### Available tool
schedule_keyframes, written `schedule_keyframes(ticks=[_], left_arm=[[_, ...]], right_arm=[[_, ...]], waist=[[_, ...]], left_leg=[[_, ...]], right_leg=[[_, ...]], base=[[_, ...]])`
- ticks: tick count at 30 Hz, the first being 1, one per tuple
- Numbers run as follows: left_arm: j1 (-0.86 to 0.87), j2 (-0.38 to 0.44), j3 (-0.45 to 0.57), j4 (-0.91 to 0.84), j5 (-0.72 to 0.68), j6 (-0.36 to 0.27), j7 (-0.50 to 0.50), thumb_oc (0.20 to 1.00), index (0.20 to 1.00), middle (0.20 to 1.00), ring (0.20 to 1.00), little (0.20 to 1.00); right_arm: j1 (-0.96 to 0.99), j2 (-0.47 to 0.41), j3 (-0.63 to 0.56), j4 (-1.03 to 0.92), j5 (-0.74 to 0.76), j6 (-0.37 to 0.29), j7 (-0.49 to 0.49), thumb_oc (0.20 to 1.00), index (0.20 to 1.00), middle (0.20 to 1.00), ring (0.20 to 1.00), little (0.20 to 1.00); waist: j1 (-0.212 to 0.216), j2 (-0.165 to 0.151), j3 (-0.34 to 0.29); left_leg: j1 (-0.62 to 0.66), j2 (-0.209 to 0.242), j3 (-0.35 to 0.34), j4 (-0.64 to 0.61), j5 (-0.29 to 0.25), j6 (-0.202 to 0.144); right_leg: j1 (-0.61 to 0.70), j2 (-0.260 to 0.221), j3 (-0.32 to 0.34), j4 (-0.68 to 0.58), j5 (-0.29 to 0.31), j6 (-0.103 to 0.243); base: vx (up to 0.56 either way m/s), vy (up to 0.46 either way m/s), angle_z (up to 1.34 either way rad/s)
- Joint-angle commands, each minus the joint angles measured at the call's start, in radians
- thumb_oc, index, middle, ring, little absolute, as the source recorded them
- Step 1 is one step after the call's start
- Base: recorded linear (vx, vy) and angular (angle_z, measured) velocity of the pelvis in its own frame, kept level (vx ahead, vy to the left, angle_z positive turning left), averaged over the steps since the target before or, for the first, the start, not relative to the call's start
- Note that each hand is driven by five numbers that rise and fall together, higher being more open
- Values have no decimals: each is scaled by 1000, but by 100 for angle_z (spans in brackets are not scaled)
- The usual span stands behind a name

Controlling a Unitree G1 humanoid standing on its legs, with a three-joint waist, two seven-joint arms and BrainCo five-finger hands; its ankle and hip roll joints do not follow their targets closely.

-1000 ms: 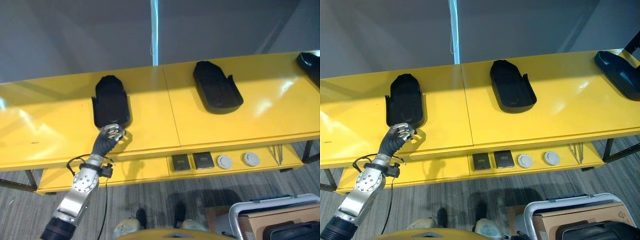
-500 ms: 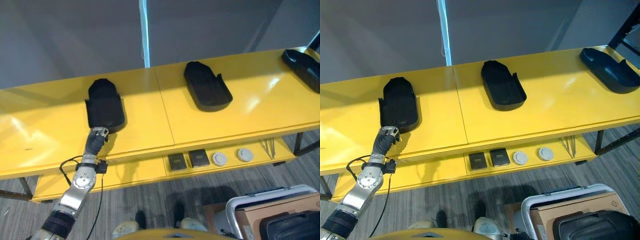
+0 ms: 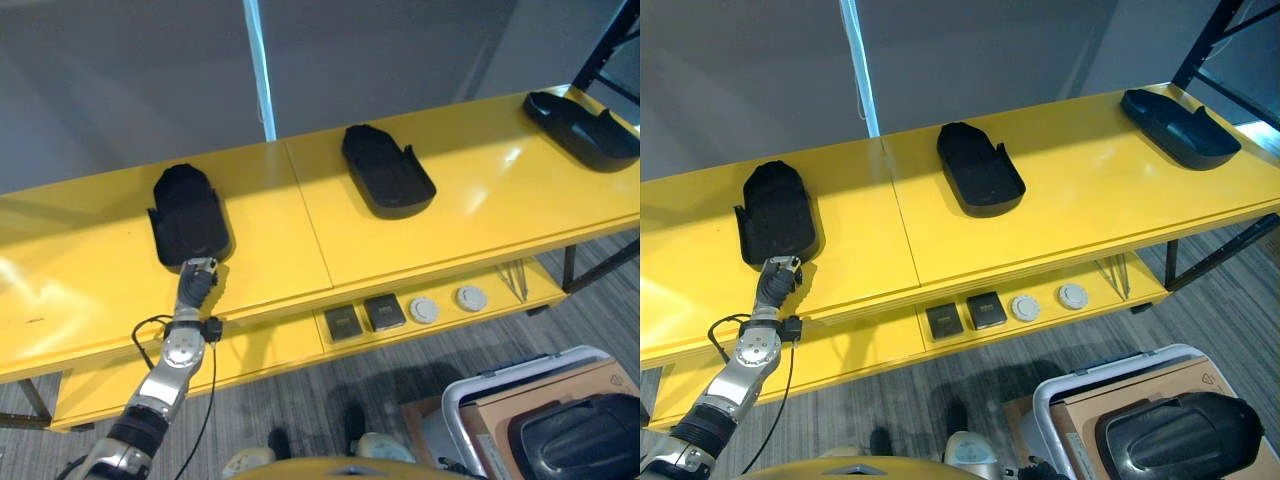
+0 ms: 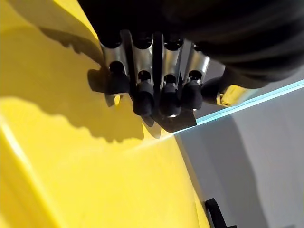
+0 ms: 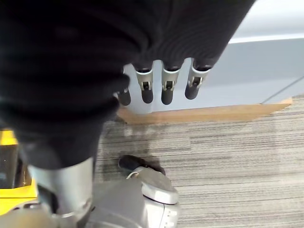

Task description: Move parts from the plastic box to the shelf.

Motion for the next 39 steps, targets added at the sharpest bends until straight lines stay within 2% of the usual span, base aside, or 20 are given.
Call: schedule_keyframes(ticks=[1,5,14,17,23,24,25,32,37,39], left_arm=[[-77,-3,31,47,-2,-25,57,200,200,200,200,200],[-108,-2,63,121,-5,-32,97,200,200,200,200,200],[-105,1,109,152,-16,-43,103,200,200,200,200,200],[-97,0,119,148,-11,-67,78,200,200,200,200,200],[-56,23,127,-19,-36,-74,-27,216,216,216,216,216],[-45,29,128,-67,-49,-75,-56,881,881,881,881,881],[-37,34,129,-105,-54,-74,-81,1000,1000,1000,1000,1000],[16,75,116,-402,-98,-76,-312,1000,1000,1000,1000,1000],[41,90,106,-473,-157,-40,-386,1000,1000,1000,1000,1000],[57,112,83,-482,-115,-17,-484,1000,1000,1000,1000,1000]], right_arm=[[36,-18,42,1,-41,-3,17,1000,1000,1000,1000,1000],[40,-28,46,-2,-56,1,26,1000,1000,1000,1000,1000],[39,-34,41,5,-71,-8,31,1000,1000,1000,1000,1000],[40,-32,39,4,-76,-7,32,1000,1000,1000,1000,1000],[38,-17,25,7,-79,-6,26,1000,1000,1000,1000,1000],[37,-12,20,5,-75,-3,23,1000,1000,1000,1000,1000],[37,-7,17,7,-72,-4,20,1000,1000,1000,1000,1000],[5,17,-8,43,-47,-2,-11,1000,1000,1000,1000,1000],[-10,22,-20,49,11,-11,-24,1000,1000,1000,1000,1000],[-17,16,-25,31,-4,0,-16,1000,1000,1000,1000,1000]], waist=[[-2,-32,-17],[-14,-31,-23],[-14,-28,-24],[-11,-29,-27],[8,-29,-37],[13,-28,-39],[18,-27,-40],[59,-20,-53],[72,-18,-64],[70,-23,-72]], left_leg=[[-58,123,-18,60,7,-86],[-52,126,-12,67,3,-85],[-44,124,-16,67,-1,-85],[-41,123,-16,66,-3,-84],[-28,115,-26,48,-4,-81],[-25,112,-29,39,-3,-81],[-25,109,-33,36,-3,-80],[-31,99,-51,31,0,-79],[-33,100,-57,30,5,-79],[-36,107,-52,35,10,-83]], right_leg=[[28,-97,24,51,-66,119],[30,-97,32,57,-73,118],[37,-98,34,57,-79,117],[43,-101,31,54,-80,116],[58,-101,17,43,-80,113],[63,-102,12,40,-79,113],[65,-102,9,37,-78,114],[77,-106,-23,25,-68,114],[80,-104,-30,22,-64,116],[74,-98,-26,21,-58,115]], base=[[30,4,-3],[31,5,-1],[0,0,0],[0,0,0],[0,0,0],[0,0,0],[-54,-4,2],[-97,-12,9],[-70,-28,6],[-87,-72,4]])
